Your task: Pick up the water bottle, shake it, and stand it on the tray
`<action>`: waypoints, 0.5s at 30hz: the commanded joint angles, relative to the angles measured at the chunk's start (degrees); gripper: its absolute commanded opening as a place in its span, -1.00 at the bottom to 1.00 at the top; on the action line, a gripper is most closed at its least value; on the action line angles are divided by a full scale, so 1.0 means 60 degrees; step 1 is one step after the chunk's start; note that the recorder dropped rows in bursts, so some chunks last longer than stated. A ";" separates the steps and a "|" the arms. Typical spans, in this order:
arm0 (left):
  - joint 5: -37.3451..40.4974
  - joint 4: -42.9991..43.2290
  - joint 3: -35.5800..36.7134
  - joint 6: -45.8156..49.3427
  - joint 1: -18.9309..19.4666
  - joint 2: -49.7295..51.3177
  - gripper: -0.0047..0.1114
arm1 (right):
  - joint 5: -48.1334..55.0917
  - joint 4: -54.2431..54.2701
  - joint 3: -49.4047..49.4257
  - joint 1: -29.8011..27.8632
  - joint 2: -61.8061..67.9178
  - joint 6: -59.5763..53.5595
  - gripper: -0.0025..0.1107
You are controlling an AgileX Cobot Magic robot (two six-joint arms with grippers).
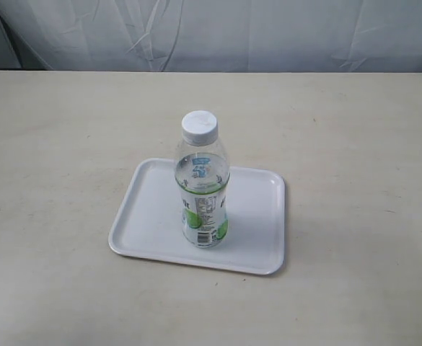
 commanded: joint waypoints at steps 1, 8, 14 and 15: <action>0.0019 -0.0026 0.0036 -0.0019 -0.0004 -0.0043 -0.91 | -0.0148 -0.0108 0.0143 -0.0256 -0.0060 -0.0647 -0.97; 0.0019 -0.0026 0.0036 -0.0019 -0.0004 -0.0043 -0.91 | -0.0382 -0.0132 0.0583 -0.0428 -0.0060 -0.0850 -0.97; 0.0019 -0.0026 0.0036 -0.0038 -0.0004 -0.0043 -0.91 | -0.0589 -0.0136 0.0637 -0.0428 -0.0060 -0.0890 -0.97; 0.0019 -0.0026 0.0036 -0.0038 -0.0004 -0.0043 -0.91 | -0.0589 -0.0136 0.0637 -0.0428 -0.0060 -0.0933 -0.97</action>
